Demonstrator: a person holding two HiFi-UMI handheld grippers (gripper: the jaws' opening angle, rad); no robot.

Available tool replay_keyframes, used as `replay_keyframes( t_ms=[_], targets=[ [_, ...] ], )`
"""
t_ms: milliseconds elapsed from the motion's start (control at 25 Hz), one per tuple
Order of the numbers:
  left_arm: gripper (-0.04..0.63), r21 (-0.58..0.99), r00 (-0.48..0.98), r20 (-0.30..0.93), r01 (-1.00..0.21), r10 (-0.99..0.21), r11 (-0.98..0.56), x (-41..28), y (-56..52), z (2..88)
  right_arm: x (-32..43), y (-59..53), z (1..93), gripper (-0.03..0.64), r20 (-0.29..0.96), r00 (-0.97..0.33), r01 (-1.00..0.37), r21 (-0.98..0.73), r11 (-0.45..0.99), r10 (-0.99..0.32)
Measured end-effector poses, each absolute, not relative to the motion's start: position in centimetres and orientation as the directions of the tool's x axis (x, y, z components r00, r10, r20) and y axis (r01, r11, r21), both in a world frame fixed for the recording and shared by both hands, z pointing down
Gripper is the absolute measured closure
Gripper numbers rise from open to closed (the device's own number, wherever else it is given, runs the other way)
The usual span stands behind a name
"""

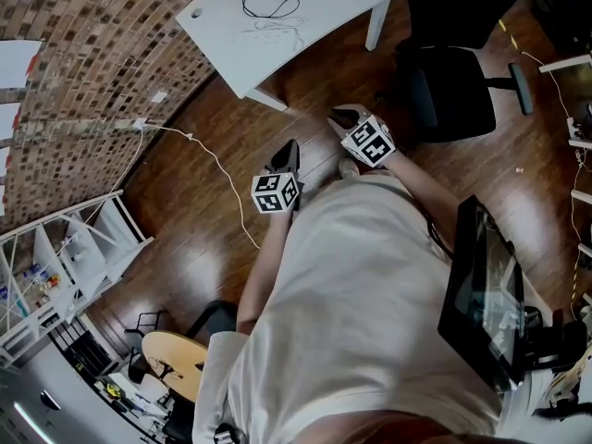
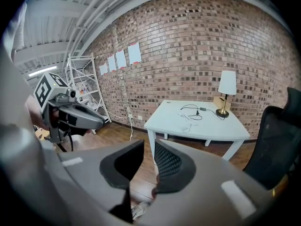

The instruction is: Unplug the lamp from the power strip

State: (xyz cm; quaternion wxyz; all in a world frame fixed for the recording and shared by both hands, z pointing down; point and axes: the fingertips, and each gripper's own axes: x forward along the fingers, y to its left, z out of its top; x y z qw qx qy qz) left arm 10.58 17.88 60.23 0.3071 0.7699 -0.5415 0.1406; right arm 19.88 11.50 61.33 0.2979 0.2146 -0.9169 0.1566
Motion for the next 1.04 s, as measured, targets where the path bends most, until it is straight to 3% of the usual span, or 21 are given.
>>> replay_keyframes(
  t_ms=[1040],
  targets=[
    [0.591, 0.328, 0.396, 0.543, -0.912, -0.74, -0.247, 10.0, 17.8, 60.0, 18.9, 12.3, 60.9, 0.572, 0.683, -0.679, -0.422, -0.067, 0.904, -0.267]
  ],
)
